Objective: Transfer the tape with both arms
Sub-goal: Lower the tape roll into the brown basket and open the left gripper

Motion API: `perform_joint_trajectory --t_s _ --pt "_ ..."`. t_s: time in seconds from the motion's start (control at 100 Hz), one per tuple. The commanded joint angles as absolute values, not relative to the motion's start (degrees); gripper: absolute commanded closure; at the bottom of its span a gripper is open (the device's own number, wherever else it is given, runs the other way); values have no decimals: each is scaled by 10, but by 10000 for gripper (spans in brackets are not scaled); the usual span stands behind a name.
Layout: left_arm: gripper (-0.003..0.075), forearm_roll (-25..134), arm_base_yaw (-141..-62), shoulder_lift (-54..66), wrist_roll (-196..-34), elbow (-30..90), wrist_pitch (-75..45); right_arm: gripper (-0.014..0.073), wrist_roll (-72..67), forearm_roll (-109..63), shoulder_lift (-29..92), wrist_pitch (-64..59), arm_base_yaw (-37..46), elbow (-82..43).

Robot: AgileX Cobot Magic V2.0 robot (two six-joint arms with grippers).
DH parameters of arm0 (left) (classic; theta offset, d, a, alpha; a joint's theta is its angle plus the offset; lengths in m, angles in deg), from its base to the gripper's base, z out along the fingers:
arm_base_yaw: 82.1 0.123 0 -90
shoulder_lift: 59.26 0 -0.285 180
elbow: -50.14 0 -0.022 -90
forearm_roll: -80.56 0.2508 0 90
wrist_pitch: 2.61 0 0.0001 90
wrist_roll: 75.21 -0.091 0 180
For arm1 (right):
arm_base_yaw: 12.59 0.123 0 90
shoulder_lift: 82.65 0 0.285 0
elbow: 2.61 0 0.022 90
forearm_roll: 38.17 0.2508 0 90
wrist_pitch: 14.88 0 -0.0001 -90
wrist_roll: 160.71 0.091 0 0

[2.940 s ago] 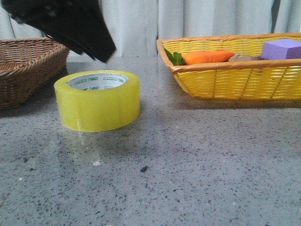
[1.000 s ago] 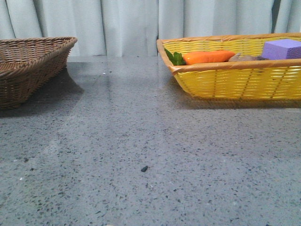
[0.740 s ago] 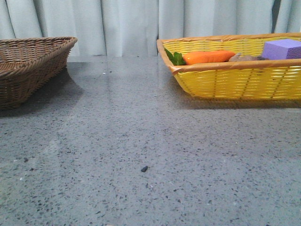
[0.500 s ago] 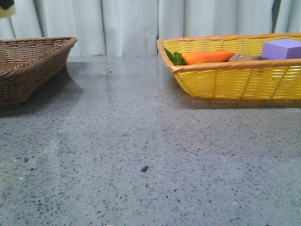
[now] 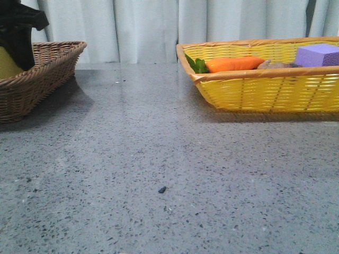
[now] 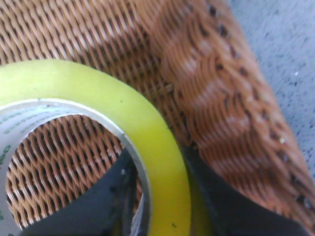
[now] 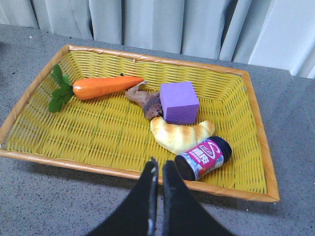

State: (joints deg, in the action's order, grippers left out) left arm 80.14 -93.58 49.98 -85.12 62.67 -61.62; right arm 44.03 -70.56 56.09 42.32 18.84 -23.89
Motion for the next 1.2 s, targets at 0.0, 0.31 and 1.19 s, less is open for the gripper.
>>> perform_joint_trajectory --t_s 0.0,0.31,1.19 --pt "659 800 -924 470 -854 636 -581 660 439 -731 559 396 184 -226" --pt "629 746 -900 470 -871 629 -578 660 439 -731 559 394 184 -226" --pt "605 690 -901 328 -871 632 -577 660 439 -766 561 390 184 -232"
